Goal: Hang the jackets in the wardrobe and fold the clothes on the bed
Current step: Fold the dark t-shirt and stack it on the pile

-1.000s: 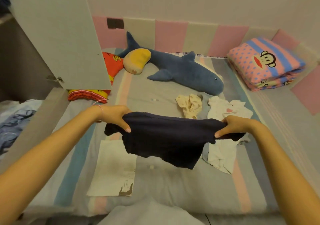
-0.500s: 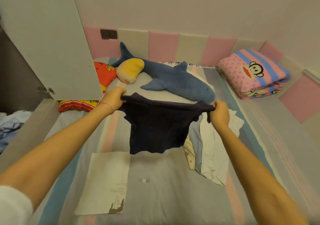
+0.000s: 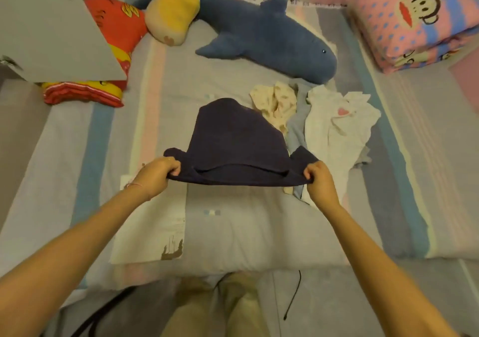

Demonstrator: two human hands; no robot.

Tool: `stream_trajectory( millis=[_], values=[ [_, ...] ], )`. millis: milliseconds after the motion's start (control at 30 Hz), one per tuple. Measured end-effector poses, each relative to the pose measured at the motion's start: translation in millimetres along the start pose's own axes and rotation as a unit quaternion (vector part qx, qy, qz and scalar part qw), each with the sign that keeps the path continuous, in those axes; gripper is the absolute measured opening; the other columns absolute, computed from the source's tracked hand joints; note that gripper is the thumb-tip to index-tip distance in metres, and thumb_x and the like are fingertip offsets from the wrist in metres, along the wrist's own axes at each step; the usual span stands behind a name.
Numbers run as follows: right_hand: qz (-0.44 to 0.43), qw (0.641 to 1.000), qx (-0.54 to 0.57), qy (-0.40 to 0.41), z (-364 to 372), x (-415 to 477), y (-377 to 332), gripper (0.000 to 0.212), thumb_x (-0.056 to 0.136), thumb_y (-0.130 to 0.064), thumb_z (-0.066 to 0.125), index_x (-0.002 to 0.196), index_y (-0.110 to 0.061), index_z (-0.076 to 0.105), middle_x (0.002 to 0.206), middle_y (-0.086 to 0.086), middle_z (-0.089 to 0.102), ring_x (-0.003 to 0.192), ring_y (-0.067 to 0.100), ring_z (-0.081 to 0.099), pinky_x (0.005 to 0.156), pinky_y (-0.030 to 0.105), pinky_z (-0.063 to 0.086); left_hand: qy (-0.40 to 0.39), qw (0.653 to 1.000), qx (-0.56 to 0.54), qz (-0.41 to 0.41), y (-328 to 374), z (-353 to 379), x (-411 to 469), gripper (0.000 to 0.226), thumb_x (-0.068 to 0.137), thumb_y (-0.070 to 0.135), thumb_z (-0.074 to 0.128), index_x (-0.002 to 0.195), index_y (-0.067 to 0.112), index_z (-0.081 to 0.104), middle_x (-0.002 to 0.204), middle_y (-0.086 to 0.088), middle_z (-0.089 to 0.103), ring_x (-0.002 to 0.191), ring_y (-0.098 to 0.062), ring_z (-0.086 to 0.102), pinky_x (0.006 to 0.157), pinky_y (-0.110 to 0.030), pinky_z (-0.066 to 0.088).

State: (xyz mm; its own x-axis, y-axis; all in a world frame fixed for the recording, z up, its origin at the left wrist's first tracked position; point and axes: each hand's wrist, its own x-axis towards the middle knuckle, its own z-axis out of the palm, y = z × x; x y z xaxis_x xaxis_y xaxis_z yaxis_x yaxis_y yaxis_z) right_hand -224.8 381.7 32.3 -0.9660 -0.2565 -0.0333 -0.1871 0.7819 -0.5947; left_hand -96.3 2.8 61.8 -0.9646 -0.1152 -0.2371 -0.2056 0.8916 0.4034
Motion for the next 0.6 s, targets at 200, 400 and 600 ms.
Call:
stream_trajectory(
  millis=[200, 400, 600],
  values=[
    [0.065, 0.92, -0.233, -0.31, 134, -57, 104, 0.024, 0.079, 0.015, 0.045, 0.076, -0.008, 0.052, 0.094, 0.012, 0.046, 0.081, 0.028, 0.048, 0.067, 0.035, 0.038, -0.199, 0.972, -0.046, -0.115, -50, 179, -20, 0.036, 0.072, -0.016, 0.043, 0.068, 0.02, 0.044, 0.077, -0.002, 0.052, 0.079, -0.026, 0.052, 0.065, -0.027, 0.037],
    [0.095, 0.707, -0.354, -0.605, 210, -88, 154, 0.028, 0.094, -0.005, 0.045, 0.119, -0.003, 0.058, 0.117, 0.012, 0.057, 0.091, 0.022, 0.048, 0.086, 0.029, 0.042, -0.474, 0.872, -0.08, -0.091, -73, 278, -33, 0.025, 0.08, -0.006, 0.054, 0.073, 0.018, 0.05, 0.079, 0.004, 0.049, 0.081, -0.017, 0.049, 0.073, -0.024, 0.042],
    [0.212, 0.948, -0.095, -0.218, 239, -2, 151, 0.019, 0.091, -0.012, 0.051, 0.108, -0.004, 0.056, 0.098, 0.009, 0.057, 0.087, 0.023, 0.053, 0.075, 0.027, 0.037, -0.074, 0.952, -0.25, -0.162, -119, 300, 30, 0.026, 0.082, 0.008, 0.068, 0.105, 0.007, 0.057, 0.108, -0.004, 0.051, 0.1, -0.016, 0.051, 0.091, -0.029, 0.044]
  ],
)
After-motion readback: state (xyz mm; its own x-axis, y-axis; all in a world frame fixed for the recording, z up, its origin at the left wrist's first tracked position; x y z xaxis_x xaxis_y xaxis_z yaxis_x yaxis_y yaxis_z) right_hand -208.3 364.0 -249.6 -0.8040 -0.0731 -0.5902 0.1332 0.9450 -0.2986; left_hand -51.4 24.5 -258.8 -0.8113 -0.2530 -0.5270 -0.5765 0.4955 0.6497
